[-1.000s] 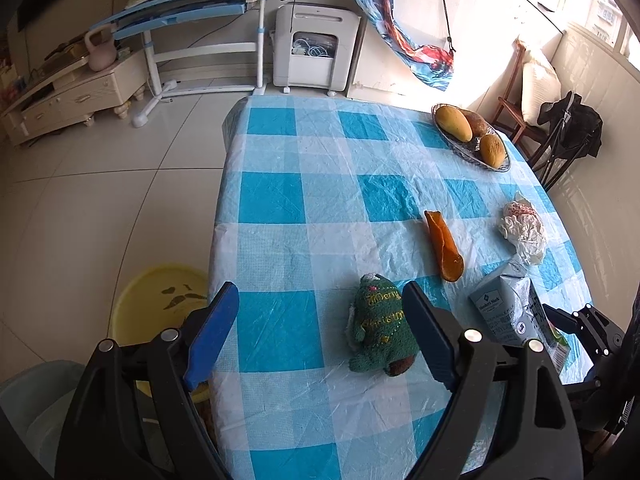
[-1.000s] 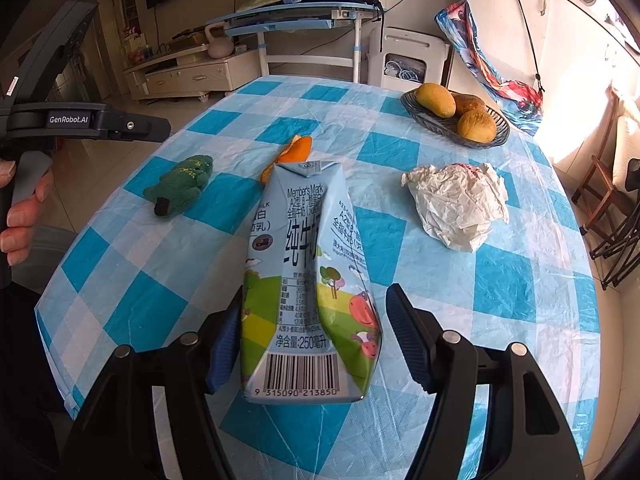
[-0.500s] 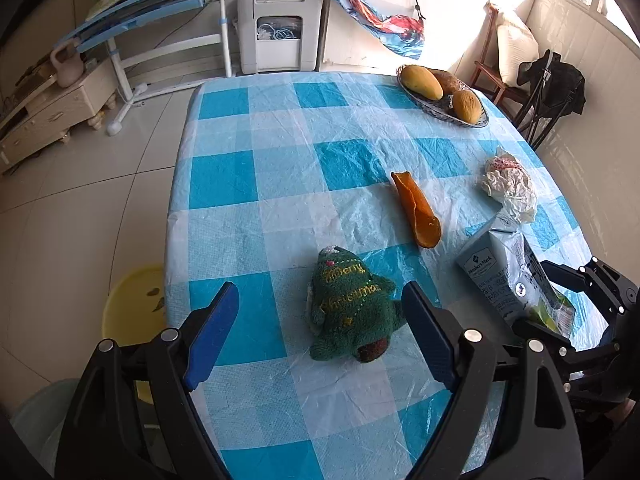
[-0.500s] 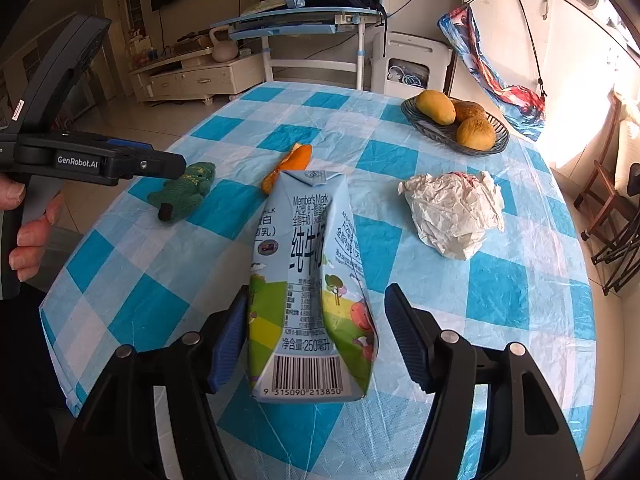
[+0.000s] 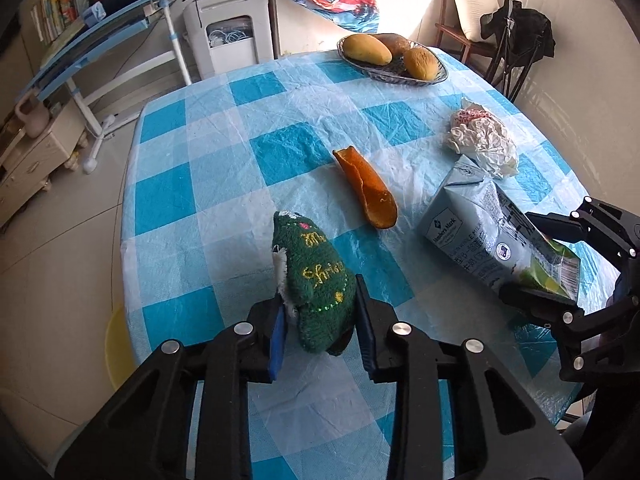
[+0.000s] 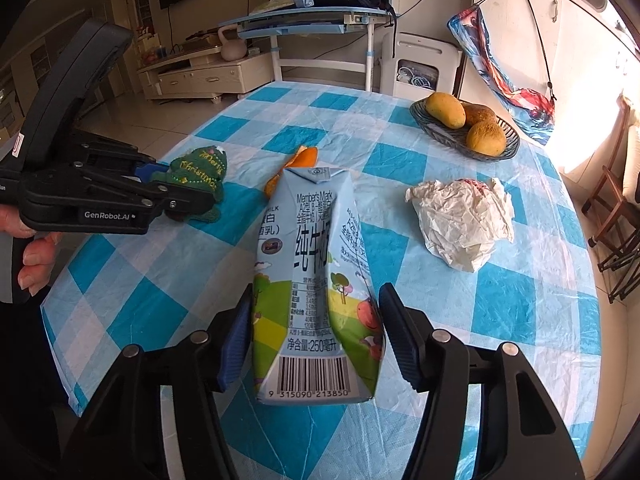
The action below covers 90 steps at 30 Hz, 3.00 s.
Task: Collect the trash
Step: 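Carry the carton over the yellow bin and open the right tool while the left tool carries the toy, then lower the left tool over the yellow bin and release the green toy, then move the left tool to the orange peel while the right tool reaches the crumpled paper bag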
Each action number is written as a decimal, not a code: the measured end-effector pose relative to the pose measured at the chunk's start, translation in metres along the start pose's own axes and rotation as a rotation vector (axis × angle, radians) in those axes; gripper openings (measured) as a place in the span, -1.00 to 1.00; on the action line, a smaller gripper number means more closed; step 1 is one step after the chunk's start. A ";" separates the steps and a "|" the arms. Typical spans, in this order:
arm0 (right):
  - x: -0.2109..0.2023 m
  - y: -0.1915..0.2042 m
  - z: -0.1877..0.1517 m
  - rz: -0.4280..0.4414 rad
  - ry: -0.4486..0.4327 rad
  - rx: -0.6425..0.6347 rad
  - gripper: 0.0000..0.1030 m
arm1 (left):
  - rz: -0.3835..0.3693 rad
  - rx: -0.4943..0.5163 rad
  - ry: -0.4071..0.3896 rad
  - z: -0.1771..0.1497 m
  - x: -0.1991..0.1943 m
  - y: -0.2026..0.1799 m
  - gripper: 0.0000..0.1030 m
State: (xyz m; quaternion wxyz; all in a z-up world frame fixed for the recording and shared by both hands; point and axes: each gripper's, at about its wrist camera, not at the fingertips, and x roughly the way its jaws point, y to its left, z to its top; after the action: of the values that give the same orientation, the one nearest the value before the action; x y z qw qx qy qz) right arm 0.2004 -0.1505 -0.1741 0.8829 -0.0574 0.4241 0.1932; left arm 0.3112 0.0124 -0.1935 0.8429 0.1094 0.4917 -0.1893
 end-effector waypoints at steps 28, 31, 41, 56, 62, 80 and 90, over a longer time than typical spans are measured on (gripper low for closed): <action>0.000 0.058 0.053 0.186 -0.092 -0.072 0.15 | 0.110 -0.356 -0.220 -0.025 -0.092 0.171 -0.46; 0.014 0.094 0.073 0.233 -0.093 -0.110 0.15 | 0.112 -0.405 -0.154 -0.044 -0.081 0.209 -0.46; 0.090 0.211 0.131 0.277 0.006 -0.303 0.15 | -0.131 -0.715 0.040 -0.128 0.017 0.290 -0.35; 0.109 0.238 0.125 0.251 0.005 -0.306 0.28 | 0.205 -0.941 -0.126 -0.152 -0.058 0.319 0.28; 0.045 0.184 0.078 0.194 -0.085 -0.242 0.39 | 0.198 -0.773 -0.265 -0.093 -0.110 0.256 0.60; -0.019 0.083 -0.015 -0.015 -0.084 -0.002 0.51 | 0.155 -0.600 -0.241 -0.070 -0.105 0.105 0.86; -0.023 0.089 -0.028 -0.007 -0.072 0.008 0.52 | 0.166 -0.602 -0.201 -0.072 -0.093 0.112 0.86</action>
State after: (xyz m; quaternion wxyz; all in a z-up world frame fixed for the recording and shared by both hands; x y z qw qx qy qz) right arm 0.1326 -0.0830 -0.1689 0.8985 -0.0483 0.3925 0.1906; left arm 0.2607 0.1600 -0.1486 0.8943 -0.1244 0.4292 0.0241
